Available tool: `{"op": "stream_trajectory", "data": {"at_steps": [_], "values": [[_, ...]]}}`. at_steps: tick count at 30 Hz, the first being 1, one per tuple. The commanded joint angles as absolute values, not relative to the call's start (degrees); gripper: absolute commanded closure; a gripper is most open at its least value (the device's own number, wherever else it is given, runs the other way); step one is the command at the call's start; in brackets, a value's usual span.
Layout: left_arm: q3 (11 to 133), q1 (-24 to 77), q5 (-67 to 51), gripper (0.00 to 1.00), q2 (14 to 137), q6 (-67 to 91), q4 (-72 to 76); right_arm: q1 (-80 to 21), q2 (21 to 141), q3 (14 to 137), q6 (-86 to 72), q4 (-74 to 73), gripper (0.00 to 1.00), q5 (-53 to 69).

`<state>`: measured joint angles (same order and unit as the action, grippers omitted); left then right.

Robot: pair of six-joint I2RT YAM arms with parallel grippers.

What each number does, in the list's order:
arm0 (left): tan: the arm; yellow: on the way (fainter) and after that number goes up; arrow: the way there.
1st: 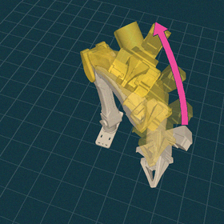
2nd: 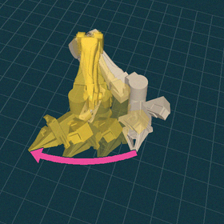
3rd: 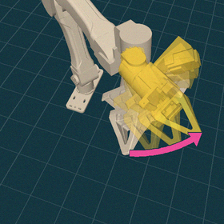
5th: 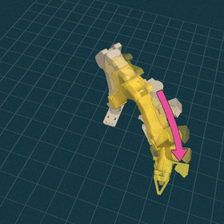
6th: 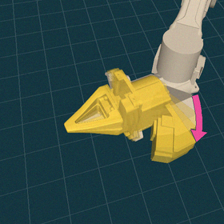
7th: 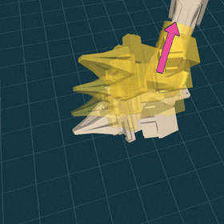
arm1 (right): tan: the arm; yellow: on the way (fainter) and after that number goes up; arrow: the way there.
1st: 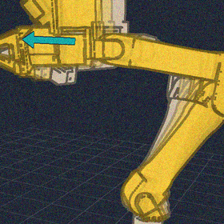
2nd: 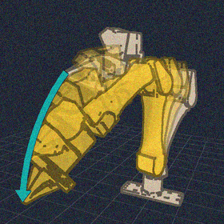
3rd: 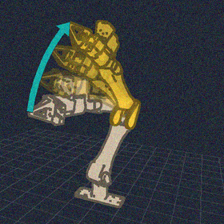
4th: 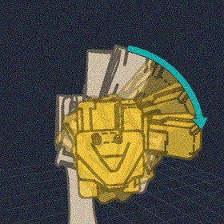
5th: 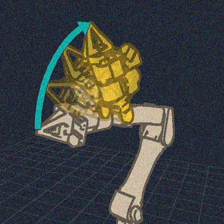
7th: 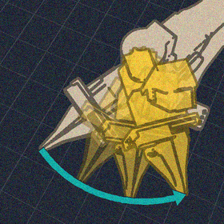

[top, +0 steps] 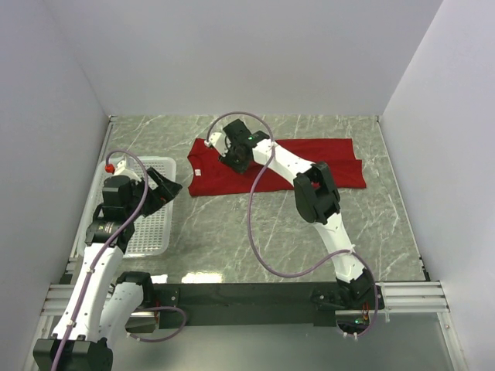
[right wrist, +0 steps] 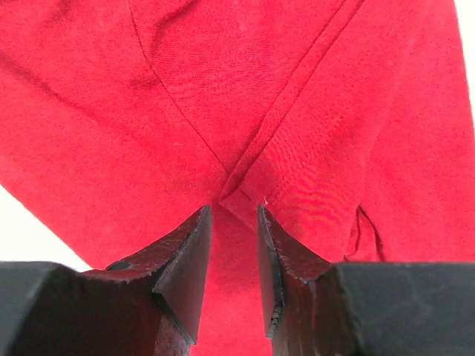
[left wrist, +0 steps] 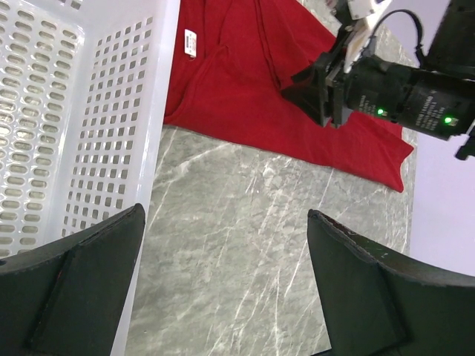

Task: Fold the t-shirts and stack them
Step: Fold the tshirt

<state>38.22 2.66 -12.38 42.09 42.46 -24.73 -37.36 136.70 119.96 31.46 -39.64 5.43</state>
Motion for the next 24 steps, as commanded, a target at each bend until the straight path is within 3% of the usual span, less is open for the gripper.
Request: {"op": "stream_trajectory", "data": {"at_steps": [1,7,12,18,24], "values": [[38.0,2.5,-13.4,0.05,41.3,42.8,-23.6,-37.8,139.1,121.5,32.0,-38.5,0.62,3.8],[38.0,2.5,-13.6,0.05,41.8,43.0,-23.5,-37.8,140.0,121.6,32.3,-37.8,0.65,2.5],[38.3,2.5,-13.7,0.05,42.1,42.8,-23.6,-37.7,138.5,120.9,31.7,-36.0,0.81,2.5],[38.4,2.5,-14.1,0.05,42.7,42.9,-23.0,-37.0,135.5,120.1,30.9,-33.7,0.93,2.1],[38.3,2.5,-14.8,0.05,43.4,43.0,-22.1,-35.4,132.6,119.4,29.3,-33.1,0.96,4.0]]}}
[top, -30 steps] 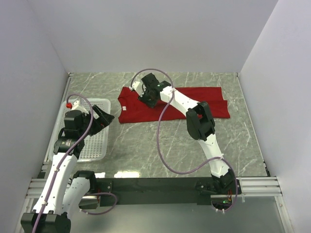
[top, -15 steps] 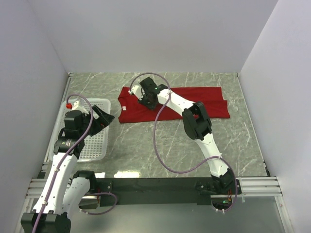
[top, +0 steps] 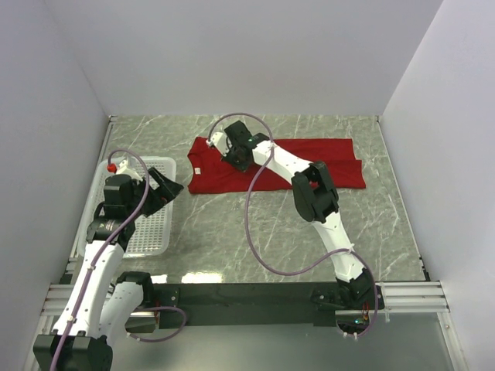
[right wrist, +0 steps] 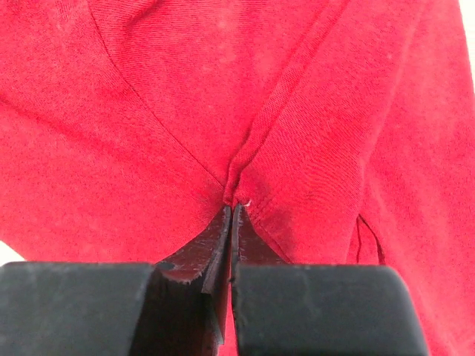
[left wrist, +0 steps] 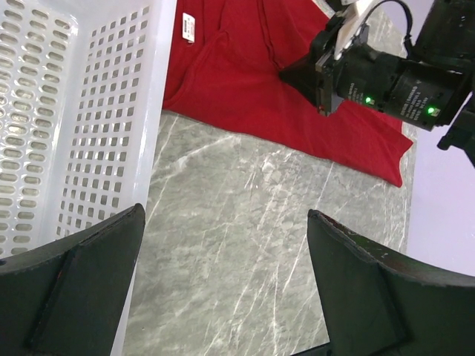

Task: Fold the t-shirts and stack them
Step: Fold the tshirt

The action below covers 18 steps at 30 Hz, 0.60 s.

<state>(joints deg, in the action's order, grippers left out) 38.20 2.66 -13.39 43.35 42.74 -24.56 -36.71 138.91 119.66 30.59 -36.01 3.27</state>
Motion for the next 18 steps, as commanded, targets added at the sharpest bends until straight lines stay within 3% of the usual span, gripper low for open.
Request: {"op": "stream_trajectory", "data": {"at_steps": [1,11,18], "values": [[38.3,2.5,-14.8,0.05,43.5,43.1,-22.1,-35.2,132.2,119.1,29.1,-33.1,0.97,4.4],[37.8,2.5,-15.8,0.05,44.0,43.4,-21.2,-34.2,130.3,117.9,27.2,-32.4,0.98,6.5],[37.2,2.5,-16.6,0.05,44.4,43.8,-20.7,-34.0,131.4,118.7,27.2,-33.3,0.94,7.5]]}}
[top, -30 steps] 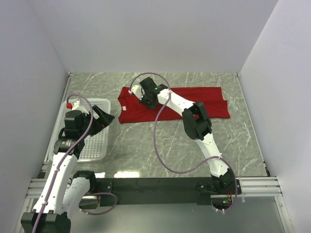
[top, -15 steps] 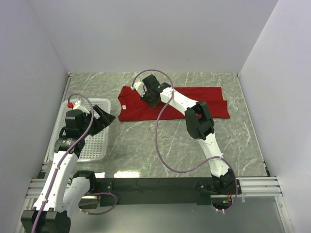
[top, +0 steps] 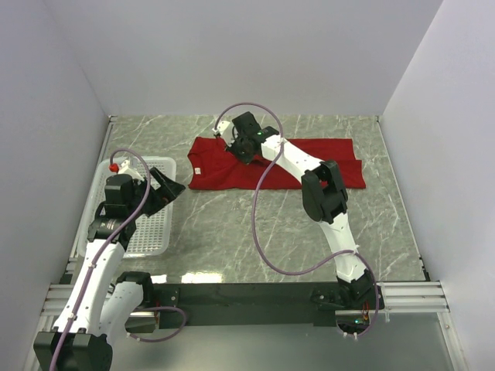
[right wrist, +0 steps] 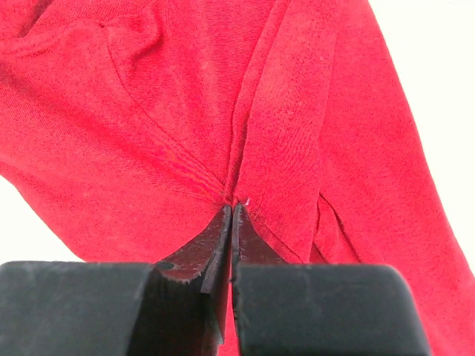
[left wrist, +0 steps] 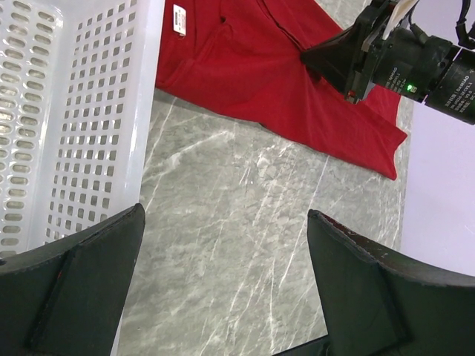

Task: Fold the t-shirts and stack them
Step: Fold the tshirt

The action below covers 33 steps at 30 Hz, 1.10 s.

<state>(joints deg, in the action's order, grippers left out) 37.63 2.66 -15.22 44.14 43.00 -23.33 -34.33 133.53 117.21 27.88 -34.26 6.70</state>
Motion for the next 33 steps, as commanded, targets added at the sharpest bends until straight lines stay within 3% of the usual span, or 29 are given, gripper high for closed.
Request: {"op": "stream_trajectory", "data": {"at_steps": [1,15,22,29,33], "values": [[37.1,2.5,-17.0,0.05,44.5,44.0,-20.3,-34.0,131.6,118.8,27.2,-33.7,0.93,7.6],[36.6,2.5,-18.0,0.05,45.4,44.5,-19.5,-33.9,133.4,118.9,28.1,-34.5,0.85,8.9],[36.6,2.5,-18.0,0.05,45.3,44.6,-19.8,-33.5,133.0,118.7,25.9,-32.5,1.00,8.0],[36.6,2.5,-18.1,0.05,44.9,44.7,-20.0,-29.6,133.8,121.7,18.5,-27.1,1.00,-1.5],[36.2,2.5,-18.4,0.05,45.1,45.3,-19.4,-28.5,136.2,123.7,15.3,-25.0,1.00,-13.1]]}}
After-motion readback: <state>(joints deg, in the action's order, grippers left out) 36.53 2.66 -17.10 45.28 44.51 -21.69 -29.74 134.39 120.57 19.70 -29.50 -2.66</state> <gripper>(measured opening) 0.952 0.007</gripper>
